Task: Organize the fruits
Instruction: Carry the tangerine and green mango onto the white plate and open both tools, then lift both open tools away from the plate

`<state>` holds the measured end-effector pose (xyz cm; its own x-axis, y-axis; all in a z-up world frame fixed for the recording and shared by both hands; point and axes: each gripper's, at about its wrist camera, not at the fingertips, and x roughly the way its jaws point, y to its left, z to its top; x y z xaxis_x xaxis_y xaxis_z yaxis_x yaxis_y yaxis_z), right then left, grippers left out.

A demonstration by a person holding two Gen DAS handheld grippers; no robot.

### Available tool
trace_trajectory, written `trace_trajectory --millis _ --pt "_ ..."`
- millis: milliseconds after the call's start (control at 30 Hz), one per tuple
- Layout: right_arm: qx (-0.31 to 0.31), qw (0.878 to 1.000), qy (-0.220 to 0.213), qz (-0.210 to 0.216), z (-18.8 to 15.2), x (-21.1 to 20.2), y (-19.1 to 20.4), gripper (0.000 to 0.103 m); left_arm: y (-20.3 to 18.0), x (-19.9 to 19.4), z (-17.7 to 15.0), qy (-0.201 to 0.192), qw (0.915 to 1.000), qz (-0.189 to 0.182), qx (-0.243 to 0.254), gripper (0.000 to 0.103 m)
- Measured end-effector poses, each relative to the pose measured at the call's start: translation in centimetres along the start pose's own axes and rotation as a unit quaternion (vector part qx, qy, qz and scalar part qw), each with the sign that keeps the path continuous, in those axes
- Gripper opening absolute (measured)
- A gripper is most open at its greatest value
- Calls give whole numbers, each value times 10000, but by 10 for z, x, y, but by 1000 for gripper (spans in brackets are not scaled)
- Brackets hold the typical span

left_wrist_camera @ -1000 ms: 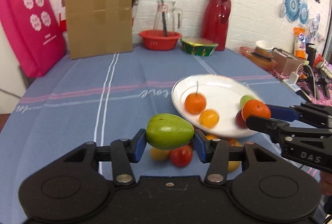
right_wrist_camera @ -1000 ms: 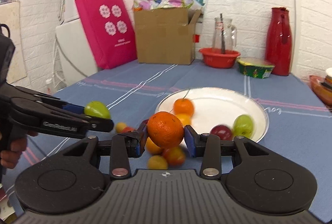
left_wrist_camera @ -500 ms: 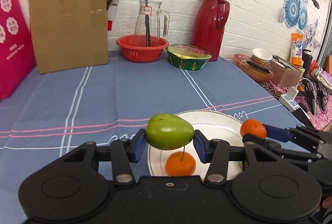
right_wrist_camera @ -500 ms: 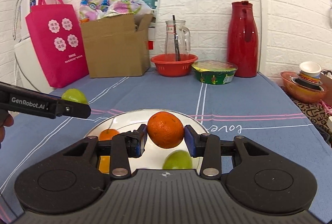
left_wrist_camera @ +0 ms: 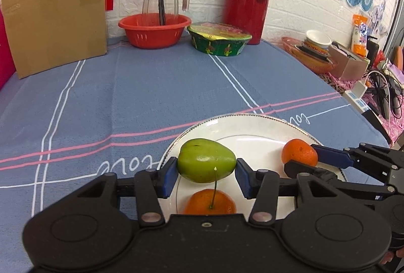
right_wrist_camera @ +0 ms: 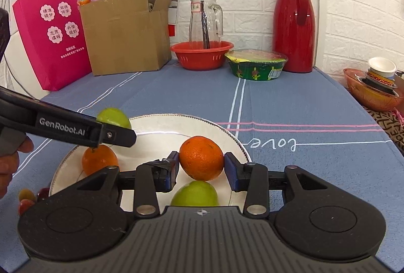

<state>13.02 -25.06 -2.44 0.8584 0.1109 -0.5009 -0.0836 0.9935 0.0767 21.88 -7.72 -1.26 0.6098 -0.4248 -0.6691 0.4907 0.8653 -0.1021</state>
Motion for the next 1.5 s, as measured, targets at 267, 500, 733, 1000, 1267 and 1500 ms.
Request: trace_trajectory --millis 267,500,733,1000,1267,1500 --pt "-29 9999 83 -52 -3 6 1 68 -13 3 -6 -67 9996 41 282 103" --pt "-103 9997 -197 -107 -2 -6 5 103 -19 -43 -9 -753 9960 414 257 103" --pt "-76 9988 -449 -162 -2 -35 8 103 -22 -95 -24 -1010 9930 609 -41 103" --pt "195 9987 -468 30 -14 -80 16 103 -31 -147 -67 -1120 9881 1058 -56 103" --pt "555 9968 -519 262 -29 -122 21 103 -25 -175 -117 -952 9838 1463 -412 103" --pt "842 9940 -100 690 -52 -126 29 103 -22 -197 -140 -870 9820 1596 -507 103"
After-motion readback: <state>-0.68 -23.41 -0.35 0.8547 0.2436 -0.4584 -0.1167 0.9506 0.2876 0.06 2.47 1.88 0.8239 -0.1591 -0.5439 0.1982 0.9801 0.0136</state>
